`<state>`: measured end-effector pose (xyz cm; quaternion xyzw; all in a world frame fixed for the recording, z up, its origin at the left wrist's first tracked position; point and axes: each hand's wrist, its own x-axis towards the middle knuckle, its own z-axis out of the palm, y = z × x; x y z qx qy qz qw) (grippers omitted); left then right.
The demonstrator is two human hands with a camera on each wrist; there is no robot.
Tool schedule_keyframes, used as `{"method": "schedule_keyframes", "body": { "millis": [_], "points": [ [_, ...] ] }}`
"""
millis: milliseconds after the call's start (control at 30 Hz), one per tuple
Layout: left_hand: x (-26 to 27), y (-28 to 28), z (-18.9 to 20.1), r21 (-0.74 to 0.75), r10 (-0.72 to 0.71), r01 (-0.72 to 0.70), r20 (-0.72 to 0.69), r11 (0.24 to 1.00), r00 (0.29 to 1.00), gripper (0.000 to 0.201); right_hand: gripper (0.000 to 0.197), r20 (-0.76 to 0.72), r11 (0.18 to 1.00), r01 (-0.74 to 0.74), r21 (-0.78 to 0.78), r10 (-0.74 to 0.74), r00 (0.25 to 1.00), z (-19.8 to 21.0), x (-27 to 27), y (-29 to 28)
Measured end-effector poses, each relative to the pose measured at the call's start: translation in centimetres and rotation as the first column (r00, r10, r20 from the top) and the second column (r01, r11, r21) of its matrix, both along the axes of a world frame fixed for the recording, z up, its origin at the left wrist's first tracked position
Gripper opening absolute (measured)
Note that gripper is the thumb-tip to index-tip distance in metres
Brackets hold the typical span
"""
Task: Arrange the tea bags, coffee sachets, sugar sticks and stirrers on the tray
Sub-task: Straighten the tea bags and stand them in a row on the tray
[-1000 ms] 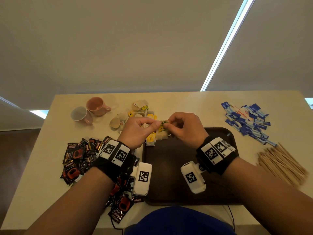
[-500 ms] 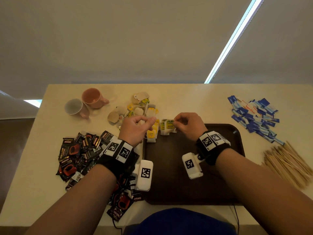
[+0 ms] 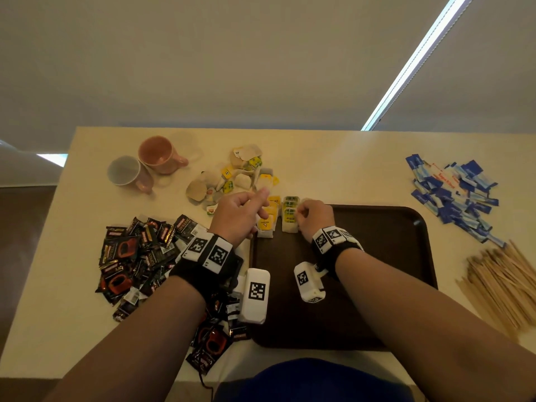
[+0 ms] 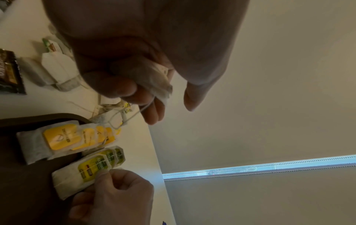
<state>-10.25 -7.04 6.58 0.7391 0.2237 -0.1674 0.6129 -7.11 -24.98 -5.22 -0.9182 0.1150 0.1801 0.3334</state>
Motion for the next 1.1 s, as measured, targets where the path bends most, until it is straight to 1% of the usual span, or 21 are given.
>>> {"method": "schedule_keyframes", "body": {
  "millis": [133,300,400,467,533,567,600,667,700,767,867,967,1033,1100],
  "points": [
    [-0.3,-0.1,0.0,-0.066,0.035,-0.038,-0.046,0.997,0.998,0.041,0.010,-0.011,0.998,0.032,0.063,-0.031,0.999,-0.4,0.0,0.2],
    [-1.0,0.1,-0.1,-0.156,0.066,-0.080,-0.088,0.985,0.994,0.041,0.013,-0.055,0.999,0.038,0.026,-0.037,0.998,0.0,-0.3,-0.3],
    [-1.4,0.2,0.1,-0.230,0.124,-0.155,-0.142,0.961,0.982,0.034,0.015,-0.107,1.000,0.022,-0.007,-0.022,0.994,0.4,-1.0,-0.7],
    [-1.8,0.3,0.2,-0.330,0.181,-0.245,-0.212,0.912,0.960,0.026,0.017,-0.117,1.000,0.019,-0.017,-0.021,0.993,0.9,-1.5,-0.9],
    [-2.2,0.3,0.3,-0.434,0.219,-0.318,-0.264,0.843,0.940,0.028,0.017,-0.066,0.999,0.001,-0.036,-0.003,0.998,2.0,-2.0,-1.0],
    [-2.3,0.3,0.5,-0.471,0.224,-0.331,-0.271,0.817,0.936,0.030,0.017,-0.021,1.000,-0.017,-0.020,0.017,1.000,2.8,-2.1,-1.0],
    [-2.4,0.3,0.6,-0.495,0.214,-0.321,-0.260,0.808,0.941,0.035,0.018,0.030,0.999,-0.039,0.024,0.038,0.999,3.8,-2.2,-1.0],
    [-2.6,0.1,0.8,-0.503,0.175,-0.262,-0.214,0.824,0.961,0.047,0.019,0.128,0.984,-0.105,0.146,0.087,0.988,6.2,-2.4,-0.8],
    [-2.7,-0.1,0.9,-0.498,0.160,-0.236,-0.191,0.835,0.968,0.050,0.019,0.172,0.968,-0.150,0.202,0.115,0.978,7.4,-2.5,-0.6],
    [-2.8,-0.4,1.1,-0.502,0.143,-0.201,-0.151,0.841,0.978,0.048,0.020,0.244,0.931,-0.228,0.287,0.159,0.957,9.3,-2.8,-0.3],
    [-3.0,-0.8,0.9,-0.508,0.164,-0.199,-0.113,0.838,0.980,0.043,0.020,0.272,0.891,-0.294,0.346,0.205,0.940,11.0,-3.2,0.2],
    [-3.2,-1.4,0.9,-0.513,0.172,-0.204,-0.111,0.833,0.979,0.040,0.022,0.266,0.882,-0.319,0.346,0.234,0.935,11.6,-3.3,0.4],
    [-3.3,-1.7,0.9,-0.513,0.182,-0.225,-0.134,0.828,0.974,0.040,0.018,0.276,0.886,-0.297,0.356,0.204,0.939,11.6,-3.3,0.4],
    [-3.5,-1.8,0.9,-0.512,0.185,-0.242,-0.159,0.824,0.970,0.041,0.011,0.273,0.886,-0.244,0.394,0.141,0.952,11.5,-3.2,0.2]
  ]
}}
